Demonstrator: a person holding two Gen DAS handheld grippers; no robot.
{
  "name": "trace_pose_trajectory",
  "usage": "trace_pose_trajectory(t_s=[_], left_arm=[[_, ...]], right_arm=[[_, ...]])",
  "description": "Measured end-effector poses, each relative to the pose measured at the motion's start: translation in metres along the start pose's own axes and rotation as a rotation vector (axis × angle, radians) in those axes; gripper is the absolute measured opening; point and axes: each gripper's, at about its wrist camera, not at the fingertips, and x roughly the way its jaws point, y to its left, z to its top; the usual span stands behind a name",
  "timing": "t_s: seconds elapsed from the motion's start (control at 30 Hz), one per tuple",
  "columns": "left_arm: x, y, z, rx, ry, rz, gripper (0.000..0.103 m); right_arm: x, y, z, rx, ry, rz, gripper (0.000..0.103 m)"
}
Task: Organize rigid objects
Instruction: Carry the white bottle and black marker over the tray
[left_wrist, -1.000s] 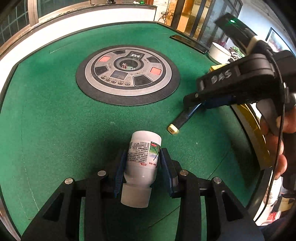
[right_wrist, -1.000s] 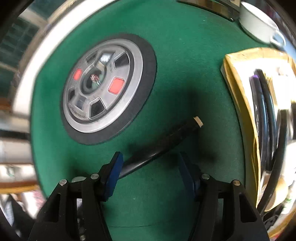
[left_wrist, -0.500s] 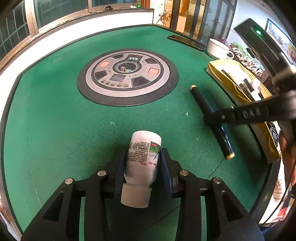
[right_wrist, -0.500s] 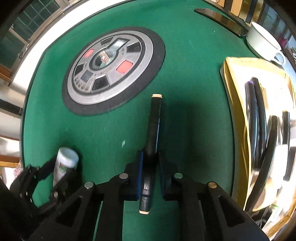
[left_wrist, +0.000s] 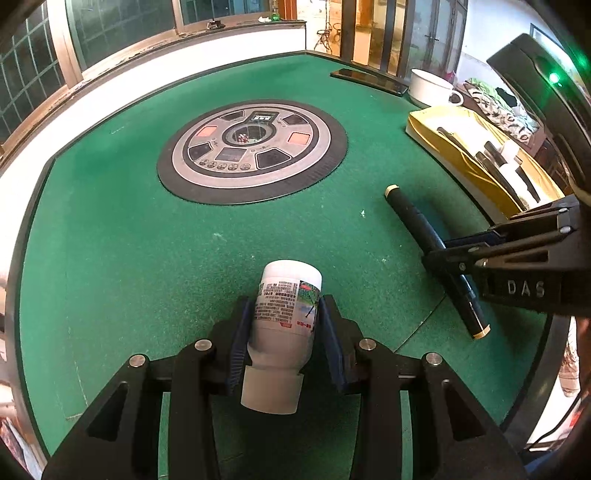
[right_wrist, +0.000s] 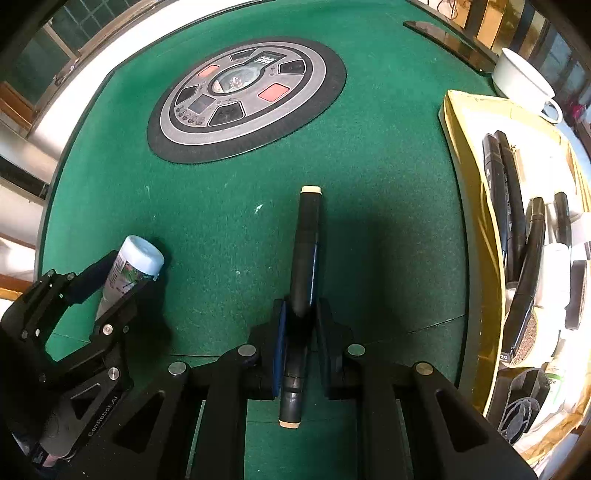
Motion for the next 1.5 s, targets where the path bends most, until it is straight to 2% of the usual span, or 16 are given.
trace_pose_trajectory(t_s=[0.2, 0.47, 0.7, 0.73, 1.0, 1.5], left_arm=[[-0.006, -0.003, -0.002, -0.008, -0.024, 0.017, 0.034], [-0.015, -0.011, 0.001, 0.008, -0.048, 0.033, 0.034], [-0.022, -0.021, 0.009, 0.027, -0.075, 0.041, 0.033], [-0.024, -0.023, 0.010, 0.029, -0.079, 0.042, 0.033], [-0.032, -0.042, 0.021, 0.056, -0.111, 0.040, 0.032], [-0.041, -0.091, 0.043, 0.130, -0.160, 0.033, 0.032]], right_arm=[[-0.001, 0.004, -0.010, 0.013, -0.028, 0.031, 0.013], [-0.036, -0.001, -0.017, 0.028, -0.092, 0.095, 0.013], [-0.053, -0.015, -0.021, 0.035, -0.112, 0.136, 0.013], [-0.052, -0.014, -0.013, 0.035, -0.114, 0.138, 0.013], [-0.067, -0.024, -0.020, 0.054, -0.151, 0.160, 0.014], [-0.094, -0.072, -0.028, 0.116, -0.209, 0.169, 0.014]])
